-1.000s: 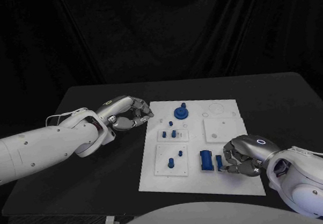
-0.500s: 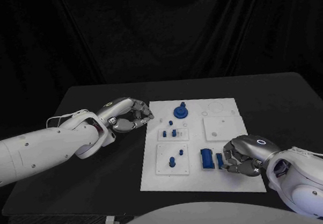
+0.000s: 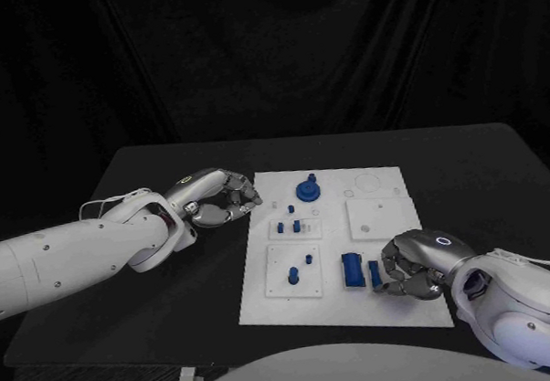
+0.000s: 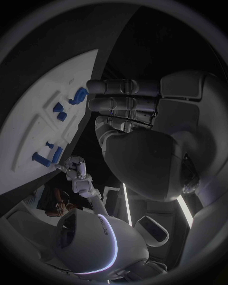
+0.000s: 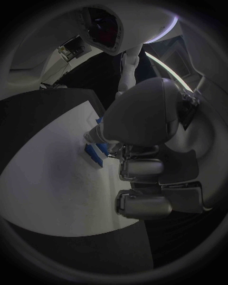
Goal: Assemble the parts on the task board
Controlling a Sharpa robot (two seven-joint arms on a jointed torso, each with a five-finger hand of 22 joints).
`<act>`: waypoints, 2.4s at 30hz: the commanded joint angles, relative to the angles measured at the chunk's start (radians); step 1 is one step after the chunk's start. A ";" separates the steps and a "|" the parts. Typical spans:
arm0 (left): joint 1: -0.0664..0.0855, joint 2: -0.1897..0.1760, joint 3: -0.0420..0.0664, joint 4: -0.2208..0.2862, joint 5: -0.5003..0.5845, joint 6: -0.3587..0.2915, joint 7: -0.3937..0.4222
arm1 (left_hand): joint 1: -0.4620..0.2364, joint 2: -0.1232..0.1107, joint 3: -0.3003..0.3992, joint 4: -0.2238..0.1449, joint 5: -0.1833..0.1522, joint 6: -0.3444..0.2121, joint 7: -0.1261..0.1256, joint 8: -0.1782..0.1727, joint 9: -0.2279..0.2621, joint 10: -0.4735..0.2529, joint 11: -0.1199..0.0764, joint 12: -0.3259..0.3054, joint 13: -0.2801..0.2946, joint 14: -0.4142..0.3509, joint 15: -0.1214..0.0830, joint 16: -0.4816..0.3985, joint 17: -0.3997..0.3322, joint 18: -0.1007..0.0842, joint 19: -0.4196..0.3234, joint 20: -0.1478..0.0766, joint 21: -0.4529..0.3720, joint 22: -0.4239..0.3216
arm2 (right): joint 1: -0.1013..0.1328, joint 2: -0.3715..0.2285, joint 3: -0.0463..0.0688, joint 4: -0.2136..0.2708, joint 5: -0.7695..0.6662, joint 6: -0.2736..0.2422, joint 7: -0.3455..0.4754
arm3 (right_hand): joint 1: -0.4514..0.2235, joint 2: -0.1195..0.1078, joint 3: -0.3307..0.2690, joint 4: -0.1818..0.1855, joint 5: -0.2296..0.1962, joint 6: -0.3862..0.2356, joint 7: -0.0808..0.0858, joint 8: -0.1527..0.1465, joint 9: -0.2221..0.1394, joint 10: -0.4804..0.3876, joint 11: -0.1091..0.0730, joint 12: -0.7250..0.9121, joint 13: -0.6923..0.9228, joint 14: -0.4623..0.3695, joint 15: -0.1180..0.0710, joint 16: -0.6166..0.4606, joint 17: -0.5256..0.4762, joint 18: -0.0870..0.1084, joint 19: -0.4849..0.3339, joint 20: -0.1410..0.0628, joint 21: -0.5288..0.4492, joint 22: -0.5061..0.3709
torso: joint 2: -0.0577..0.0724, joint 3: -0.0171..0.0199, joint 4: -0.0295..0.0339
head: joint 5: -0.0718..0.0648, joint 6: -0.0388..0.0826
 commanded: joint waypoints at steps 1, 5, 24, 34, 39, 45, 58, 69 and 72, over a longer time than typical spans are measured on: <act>-0.002 0.000 0.001 0.003 0.004 0.003 0.018 | -0.002 0.010 0.007 0.001 0.006 -0.001 0.005 0.003 0.001 0.006 0.000 -0.001 -0.001 -0.001 0.008 -0.003 -0.002 0.009 -0.009 -0.001 0.004 0.035 | -0.001 0.001 0.000 -0.002 -0.009 0.030 -0.026 | 0.004 0.002 -0.037 -0.001 -0.003 0.007 -0.004 0.005 0.031 0.105 -0.010 0.002 0.263 0.075 -0.009 0.005 0.115 0.004 0.050 -0.010 -0.002 0.226 | 0.000 0.0000 0.0007 | -0.001 0.000; -0.003 0.000 0.001 0.002 0.004 0.003 0.018 | -0.002 0.010 0.007 0.001 0.006 -0.001 0.005 0.003 0.001 0.006 0.000 -0.001 -0.001 -0.001 0.008 -0.003 -0.002 0.009 -0.009 -0.001 0.004 0.035 | -0.001 -0.002 0.000 -0.002 -0.009 0.039 -0.025 | 0.000 -0.008 -0.090 0.001 -0.002 0.009 -0.004 0.006 0.033 0.105 -0.012 0.002 0.263 0.075 -0.010 0.005 0.116 0.004 0.049 -0.012 -0.002 0.226 | 0.000 -0.0001 0.0007 | -0.001 0.000; -0.004 0.001 0.001 0.000 0.004 0.002 0.022 | -0.002 0.010 0.009 0.000 0.008 -0.001 0.005 0.004 0.002 0.007 0.000 -0.002 -0.003 -0.001 0.008 -0.003 -0.002 0.009 -0.011 0.000 0.007 0.035 | 0.066 -0.096 0.001 0.055 0.130 -0.035 0.057 | 0.135 0.134 -0.073 -0.033 0.048 -0.227 0.012 -0.353 -0.221 0.105 0.004 0.002 0.263 0.074 -0.002 0.001 0.111 0.004 0.050 -0.005 -0.001 0.226 | -0.001 0.0004 -0.0007 | -0.002 0.000; -0.004 0.001 0.001 0.001 0.004 0.001 0.022 | -0.002 0.010 0.009 0.000 0.008 -0.001 0.005 0.004 0.002 0.007 0.000 -0.002 -0.003 -0.001 0.008 -0.003 -0.002 0.009 -0.011 0.000 0.007 0.035 | 0.064 -0.054 0.001 0.011 0.159 -0.001 0.022 | 0.149 0.159 -0.077 -0.044 0.001 -0.208 0.014 -0.352 -0.234 0.105 0.008 0.002 0.263 0.074 0.001 0.000 0.108 0.005 0.048 -0.001 -0.004 0.225 | 0.000 0.0000 0.0005 | -0.003 0.000; -0.004 0.001 0.001 0.001 0.004 0.001 0.023 | -0.002 0.010 0.009 0.000 0.008 -0.001 0.005 0.004 0.002 0.007 0.000 -0.002 -0.003 -0.001 0.008 -0.003 -0.002 0.009 -0.011 0.000 0.007 0.035 | 0.051 -0.038 0.001 -0.003 0.158 0.010 0.008 | 0.145 0.152 -0.083 -0.046 -0.002 -0.191 0.013 -0.324 -0.217 0.105 0.007 0.002 0.263 0.074 0.001 0.000 0.110 0.005 0.048 -0.001 -0.005 0.225 | 0.001 0.0005 0.0012 | -0.003 0.000; -0.004 0.001 0.001 0.000 0.004 0.001 0.023 | -0.002 0.010 0.009 0.000 0.008 -0.001 0.005 0.004 0.002 0.007 0.000 -0.002 -0.003 -0.001 0.008 -0.003 -0.002 0.009 -0.011 0.000 0.007 0.035 | 0.032 -0.020 0.000 -0.016 0.151 0.013 -0.006 | 0.137 0.145 -0.089 -0.045 -0.003 -0.172 0.013 -0.292 -0.194 0.105 0.007 0.002 0.263 0.074 0.000 0.000 0.109 0.005 0.048 -0.001 -0.005 0.225 | 0.001 0.0001 0.0011 | -0.004 0.000; -0.005 0.003 0.001 -0.001 0.004 0.002 0.024 | -0.002 0.010 0.009 0.000 0.008 -0.001 0.005 0.004 0.002 0.007 0.000 -0.002 -0.003 -0.001 0.008 -0.003 -0.002 0.009 -0.011 0.000 0.007 0.035 | 0.019 0.005 0.000 -0.031 0.145 -0.021 -0.017 | 0.108 0.171 -0.091 -0.024 -0.002 -0.138 0.008 -0.231 -0.151 0.105 0.003 0.002 0.263 0.075 -0.002 0.002 0.114 0.004 0.049 -0.003 -0.002 0.226 | 0.000 0.0001 0.0000 | -0.003 0.000; -0.005 0.001 0.001 -0.001 0.004 0.003 0.024 | -0.002 0.010 0.009 -0.001 0.008 -0.002 0.005 0.004 0.002 0.008 0.000 -0.002 -0.004 -0.002 0.008 -0.003 -0.002 0.009 -0.012 0.000 0.008 0.035 | 0.018 0.002 0.000 -0.028 0.145 -0.029 -0.023 | 0.134 0.190 -0.077 -0.043 0.013 -0.140 0.004 -0.221 -0.141 0.105 -0.001 0.002 0.263 0.075 -0.004 0.000 0.110 0.005 0.048 -0.004 -0.004 0.225 | 0.001 0.0001 0.0008 | -0.003 0.000; -0.006 0.001 0.001 -0.001 0.004 0.003 0.024 | -0.002 0.010 0.009 -0.001 0.008 -0.002 0.005 0.004 0.002 0.008 0.000 -0.002 -0.004 -0.002 0.008 -0.003 -0.002 0.009 -0.012 0.000 0.008 0.035 | 0.018 -0.004 0.001 -0.021 0.145 -0.030 -0.019 | 0.142 0.189 -0.075 -0.050 0.024 -0.142 0.004 -0.222 -0.141 0.105 -0.001 0.002 0.263 0.074 -0.004 0.000 0.110 0.005 0.049 -0.005 -0.003 0.225 | 0.000 0.0002 0.0010 | -0.002 0.000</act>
